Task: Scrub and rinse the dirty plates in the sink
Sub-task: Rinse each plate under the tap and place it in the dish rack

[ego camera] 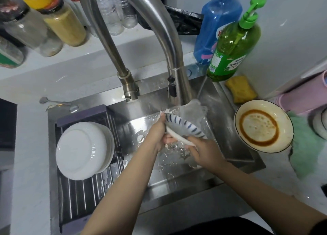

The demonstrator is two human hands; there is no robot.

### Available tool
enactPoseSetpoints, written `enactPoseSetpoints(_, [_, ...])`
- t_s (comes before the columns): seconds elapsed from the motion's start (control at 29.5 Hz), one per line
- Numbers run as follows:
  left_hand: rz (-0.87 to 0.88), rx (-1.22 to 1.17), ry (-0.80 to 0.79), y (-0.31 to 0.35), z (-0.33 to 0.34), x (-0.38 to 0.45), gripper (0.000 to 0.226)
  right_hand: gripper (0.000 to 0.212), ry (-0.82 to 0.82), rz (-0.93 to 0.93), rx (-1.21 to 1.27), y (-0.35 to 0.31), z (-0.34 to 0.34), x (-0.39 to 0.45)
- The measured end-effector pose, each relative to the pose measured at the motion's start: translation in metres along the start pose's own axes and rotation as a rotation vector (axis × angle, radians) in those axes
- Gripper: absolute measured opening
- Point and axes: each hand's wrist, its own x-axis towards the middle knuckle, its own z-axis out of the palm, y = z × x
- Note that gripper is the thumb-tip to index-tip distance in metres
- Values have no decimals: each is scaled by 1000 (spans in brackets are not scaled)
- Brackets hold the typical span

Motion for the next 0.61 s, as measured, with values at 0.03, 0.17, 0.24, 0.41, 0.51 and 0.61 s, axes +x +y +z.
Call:
enactPoseSetpoints(0.03, [56,9,-33,-4,7,-3,41,26,22,123,36,-6,-2,4])
enactPoseSetpoints(0.17, [460,390,-32,-33,26,2,53,13,42,571,697,-12,-6,29])
enactPoseSetpoints(0.24, [574,550,46,-45,23,15,52,17,59,689,988,-11,-10,32])
enactPoseSetpoints(0.41, [569,581,141,-49,-6,38,50,24,-57,797,1267,-7,-19,29])
enactPoseSetpoints(0.51, [766,817,120,-53,-1,34,51,30,-99,849,1337,-3,-17,32])
enactPoseSetpoints(0.61, [882,920,79,-51,1,37,60,35,-122,858,1355,-3,-15,34])
